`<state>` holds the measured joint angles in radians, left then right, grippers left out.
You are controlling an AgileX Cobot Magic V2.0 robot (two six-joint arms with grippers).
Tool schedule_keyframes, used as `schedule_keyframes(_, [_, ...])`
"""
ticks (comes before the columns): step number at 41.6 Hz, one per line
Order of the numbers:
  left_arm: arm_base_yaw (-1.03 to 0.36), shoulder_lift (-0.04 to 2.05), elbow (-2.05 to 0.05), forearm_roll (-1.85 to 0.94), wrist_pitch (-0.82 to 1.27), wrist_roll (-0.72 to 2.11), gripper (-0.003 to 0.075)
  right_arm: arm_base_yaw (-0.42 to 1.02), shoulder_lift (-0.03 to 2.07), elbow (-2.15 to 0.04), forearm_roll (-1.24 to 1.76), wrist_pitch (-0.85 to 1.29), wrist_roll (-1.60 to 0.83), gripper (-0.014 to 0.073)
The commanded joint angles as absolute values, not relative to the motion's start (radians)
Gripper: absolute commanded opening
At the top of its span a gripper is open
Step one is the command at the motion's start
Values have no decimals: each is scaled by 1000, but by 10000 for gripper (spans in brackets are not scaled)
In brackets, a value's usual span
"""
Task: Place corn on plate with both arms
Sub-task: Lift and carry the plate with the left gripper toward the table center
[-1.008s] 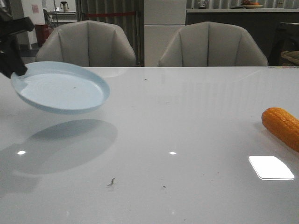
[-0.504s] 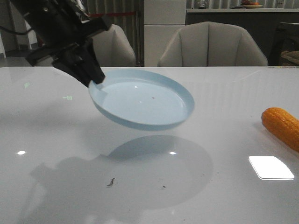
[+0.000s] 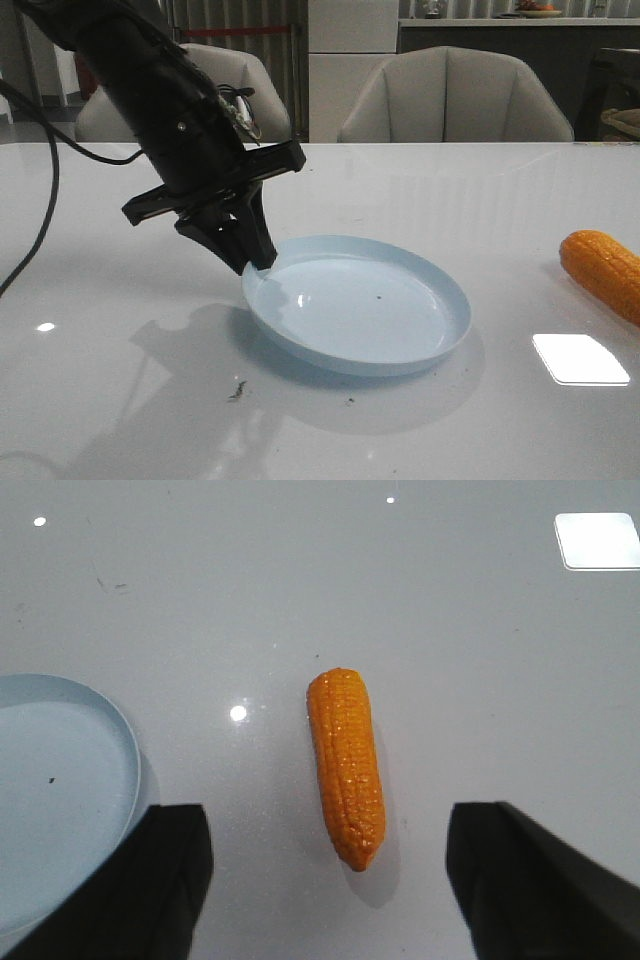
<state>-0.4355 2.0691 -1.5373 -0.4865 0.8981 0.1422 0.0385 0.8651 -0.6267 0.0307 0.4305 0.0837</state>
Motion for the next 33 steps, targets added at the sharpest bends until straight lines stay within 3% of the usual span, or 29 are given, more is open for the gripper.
schedule_keyframes(1, [-442, 2014, -1571, -508, 875, 129, 126, 38, 861, -661, 33, 370, 80, 595])
schedule_keyframes(6, [-442, 2016, -1571, -483, 862, 129, 219, 38, 861, -661, 33, 370, 80, 595])
schedule_keyframes(12, [-442, 2023, -1571, -456, 862, 131, 405, 38, 861, -661, 33, 369, 80, 595])
schedule_keyframes(14, [-442, 2023, -1574, -456, 862, 135, 435, 38, 861, -661, 33, 368, 80, 595])
schedule_keyframes(22, [-408, 2002, -1694, -445, 977, 171, 442, 38, 861, -661, 33, 366, 80, 595])
schedule_keyframes(33, [-312, 1807, -1796, -310, 944, 276, 442, 38, 896, -710, 32, 434, 80, 594])
